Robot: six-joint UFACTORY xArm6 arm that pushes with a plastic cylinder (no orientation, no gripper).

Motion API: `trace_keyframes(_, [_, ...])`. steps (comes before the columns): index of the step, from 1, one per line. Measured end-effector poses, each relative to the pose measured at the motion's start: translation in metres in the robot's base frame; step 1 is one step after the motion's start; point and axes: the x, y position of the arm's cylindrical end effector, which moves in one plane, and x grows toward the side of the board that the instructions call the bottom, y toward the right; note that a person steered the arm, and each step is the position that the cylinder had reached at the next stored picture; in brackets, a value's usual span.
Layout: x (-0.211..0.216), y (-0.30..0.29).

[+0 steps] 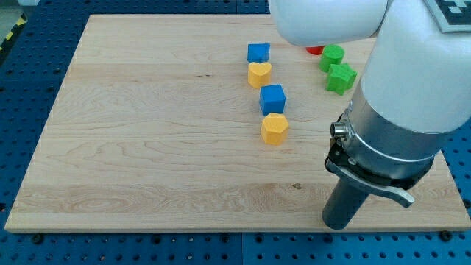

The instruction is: Place the arm towards the right center

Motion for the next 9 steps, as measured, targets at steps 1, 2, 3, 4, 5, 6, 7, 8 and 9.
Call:
trace_keyframes(1, [0.0, 0.0])
trace_keyframes(2, [-0.002, -0.014])
trace_keyframes(3, [-0.026, -0.092])
trace_keyframes(4, [-0.059, -0.181])
trace_keyframes(5, [-0.06, -0.187])
trace_keyframes(6, [-0.059, -0.182])
trace_keyframes(7, [-0.054, -0.107])
trace_keyframes(8, [-0.052, -0.01])
trace_keyframes(9, [-0.076, 0.083])
